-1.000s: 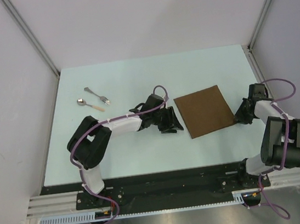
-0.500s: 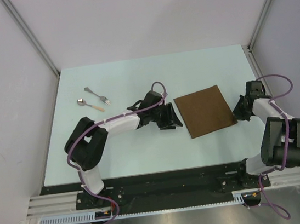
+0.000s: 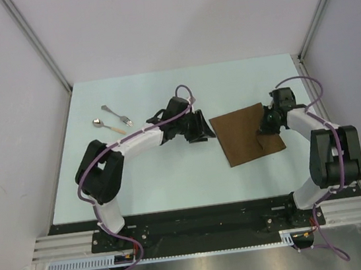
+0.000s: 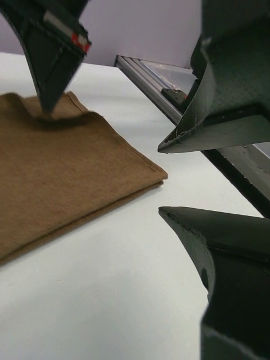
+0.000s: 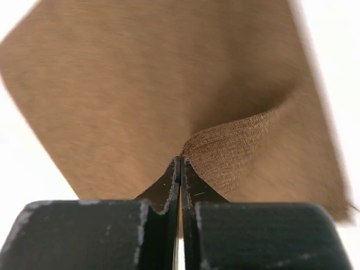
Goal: Fold the napkin into a case and place the utensils inside
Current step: Pick up the top corner of the square-folded napkin from the center of the board, then fold the top corner of the square-folded napkin at the center of the board.
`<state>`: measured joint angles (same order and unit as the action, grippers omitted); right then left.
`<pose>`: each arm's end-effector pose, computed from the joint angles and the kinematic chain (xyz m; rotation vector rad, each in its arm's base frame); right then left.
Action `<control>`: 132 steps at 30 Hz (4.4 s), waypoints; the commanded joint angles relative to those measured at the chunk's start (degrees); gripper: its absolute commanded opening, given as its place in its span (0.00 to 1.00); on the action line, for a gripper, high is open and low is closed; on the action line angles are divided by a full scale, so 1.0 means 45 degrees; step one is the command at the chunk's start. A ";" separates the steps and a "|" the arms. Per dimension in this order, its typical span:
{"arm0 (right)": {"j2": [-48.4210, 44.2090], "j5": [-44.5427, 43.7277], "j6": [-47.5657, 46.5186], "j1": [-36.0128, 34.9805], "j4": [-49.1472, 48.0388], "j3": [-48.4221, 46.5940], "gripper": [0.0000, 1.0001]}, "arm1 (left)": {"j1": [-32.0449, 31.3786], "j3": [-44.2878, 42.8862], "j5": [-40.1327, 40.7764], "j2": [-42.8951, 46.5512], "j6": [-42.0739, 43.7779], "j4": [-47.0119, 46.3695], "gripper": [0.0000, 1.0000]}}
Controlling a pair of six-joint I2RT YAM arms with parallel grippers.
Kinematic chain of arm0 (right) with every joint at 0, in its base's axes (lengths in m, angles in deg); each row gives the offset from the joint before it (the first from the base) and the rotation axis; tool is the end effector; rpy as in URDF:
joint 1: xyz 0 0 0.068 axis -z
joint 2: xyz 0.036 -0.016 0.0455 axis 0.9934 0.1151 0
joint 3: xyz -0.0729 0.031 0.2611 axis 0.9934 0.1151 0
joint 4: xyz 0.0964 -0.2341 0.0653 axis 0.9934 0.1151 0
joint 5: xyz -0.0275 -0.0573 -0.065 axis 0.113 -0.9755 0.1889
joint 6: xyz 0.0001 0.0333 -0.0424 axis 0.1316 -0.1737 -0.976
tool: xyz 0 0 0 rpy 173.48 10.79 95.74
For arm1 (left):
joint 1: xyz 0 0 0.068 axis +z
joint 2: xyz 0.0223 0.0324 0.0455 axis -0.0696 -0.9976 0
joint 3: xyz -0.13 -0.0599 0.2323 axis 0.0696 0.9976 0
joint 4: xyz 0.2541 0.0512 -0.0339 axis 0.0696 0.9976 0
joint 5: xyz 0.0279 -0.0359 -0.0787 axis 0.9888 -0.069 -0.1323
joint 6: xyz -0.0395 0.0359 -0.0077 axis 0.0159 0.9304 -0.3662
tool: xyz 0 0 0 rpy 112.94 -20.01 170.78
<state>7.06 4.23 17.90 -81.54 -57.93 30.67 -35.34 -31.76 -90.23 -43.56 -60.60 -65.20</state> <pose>0.3022 -0.0033 0.1867 0.4008 2.5807 0.3460 0.3037 -0.2661 0.2094 0.0336 2.5949 -1.1134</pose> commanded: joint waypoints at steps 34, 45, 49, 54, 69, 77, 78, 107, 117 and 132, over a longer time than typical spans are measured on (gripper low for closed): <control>0.5717 0.2393 0.1475 -0.3750 -0.1822 -0.6322 0.00 | 0.1709 -0.3671 -0.0619 -0.2270 0.0822 0.0719 0.43; 0.6204 0.2587 0.1357 -0.3711 -0.1763 -0.6421 0.00 | 0.1728 -0.3222 -0.0931 -0.2211 0.0430 -0.0043 0.43; 0.6459 0.2958 0.1552 -0.3731 -0.1860 -0.6538 0.02 | 0.1728 -0.3300 -0.1029 -0.2309 0.0391 -0.0160 0.43; 0.6285 0.3290 0.1806 -0.3537 -0.1958 -0.6597 0.20 | 0.1690 -0.3339 -0.1205 -0.2542 0.0177 -0.0531 0.44; 0.3705 0.5320 0.1670 0.0524 -0.2582 -0.4430 0.37 | 0.0889 -0.5271 -0.2630 -0.4884 -0.0895 -0.2913 0.36; 0.4680 0.6161 0.1844 0.1834 -0.3656 -0.4097 0.27 | 0.0889 -0.6521 -0.2847 -0.6683 -0.1465 -0.3228 0.27; 0.4798 0.6375 0.1904 0.1932 -0.3928 -0.4116 0.27 | 0.0947 -0.6600 -0.2652 -0.6819 -0.1310 -0.3034 0.27; 0.6282 0.7842 0.3857 0.2226 -0.6312 -0.4683 0.20 | 0.1318 -0.6601 -0.2260 -0.7152 -0.0937 -0.1509 0.18; 0.8372 0.7920 0.3702 0.2929 -0.7037 -0.5267 0.17 | 0.1318 -0.6562 -0.2104 -0.7426 -0.1133 -0.1469 0.13; 0.3805 0.5809 0.1494 0.1370 -0.1744 -0.4822 0.35 | 0.1279 -0.6288 -0.2025 -0.7172 -0.1035 -0.1391 0.12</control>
<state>32.48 30.37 28.37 -72.74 -72.35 6.86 -29.37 -59.30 -99.98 -76.39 -65.89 -71.95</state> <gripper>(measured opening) 0.322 0.121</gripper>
